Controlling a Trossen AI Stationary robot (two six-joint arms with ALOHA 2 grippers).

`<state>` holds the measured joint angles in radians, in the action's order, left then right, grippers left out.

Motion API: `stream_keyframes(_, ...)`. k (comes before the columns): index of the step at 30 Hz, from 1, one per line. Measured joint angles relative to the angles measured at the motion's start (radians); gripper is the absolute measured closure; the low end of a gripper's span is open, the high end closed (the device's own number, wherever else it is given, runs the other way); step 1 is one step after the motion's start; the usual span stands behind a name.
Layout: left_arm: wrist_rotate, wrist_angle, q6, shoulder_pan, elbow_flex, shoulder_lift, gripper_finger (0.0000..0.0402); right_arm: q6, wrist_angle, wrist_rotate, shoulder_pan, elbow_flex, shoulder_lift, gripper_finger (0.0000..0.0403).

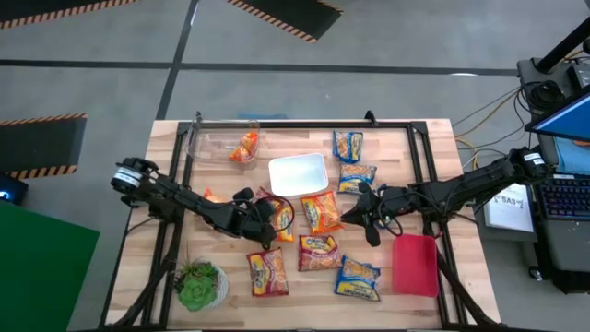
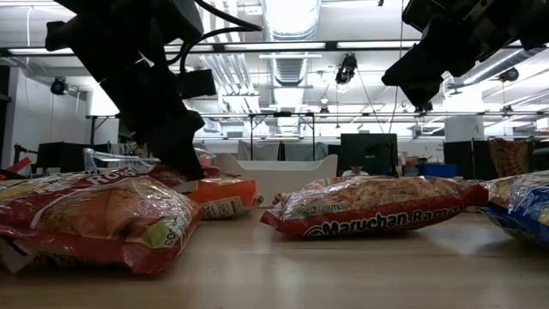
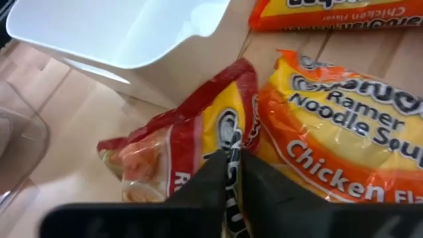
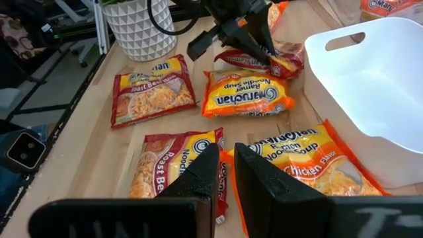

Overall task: Sort Maruchan noodles
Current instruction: Put the red noodle pack into the pink bin

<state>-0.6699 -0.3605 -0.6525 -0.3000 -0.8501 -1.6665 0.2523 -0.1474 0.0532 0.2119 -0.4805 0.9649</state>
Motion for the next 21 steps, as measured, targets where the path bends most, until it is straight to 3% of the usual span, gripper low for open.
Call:
stream_keyframes(7, 0.001, -0.017, 0.092, -0.023, -0.032, 0.039, 0.0400, 0.002, -0.022, 0.000, 0.000, 0.000, 0.000, 0.0367)
stream_keyframes(15, 0.001, -0.006, 0.465, -0.122, -0.119, 0.185, 0.0401, -0.022, -0.172, 0.032, 0.000, 0.000, 0.018, 0.0367)
stream_keyframes(18, 0.000, -0.009, 0.482, -0.131, -0.128, 0.243, 0.0401, -0.042, -0.196, 0.044, 0.000, 0.000, 0.044, 0.0361)
stream_keyframes(21, 0.000, -0.049, 0.391, -0.131, -0.123, 0.286, 0.0401, -0.043, -0.189, 0.063, 0.000, -0.017, 0.065, 0.0345)
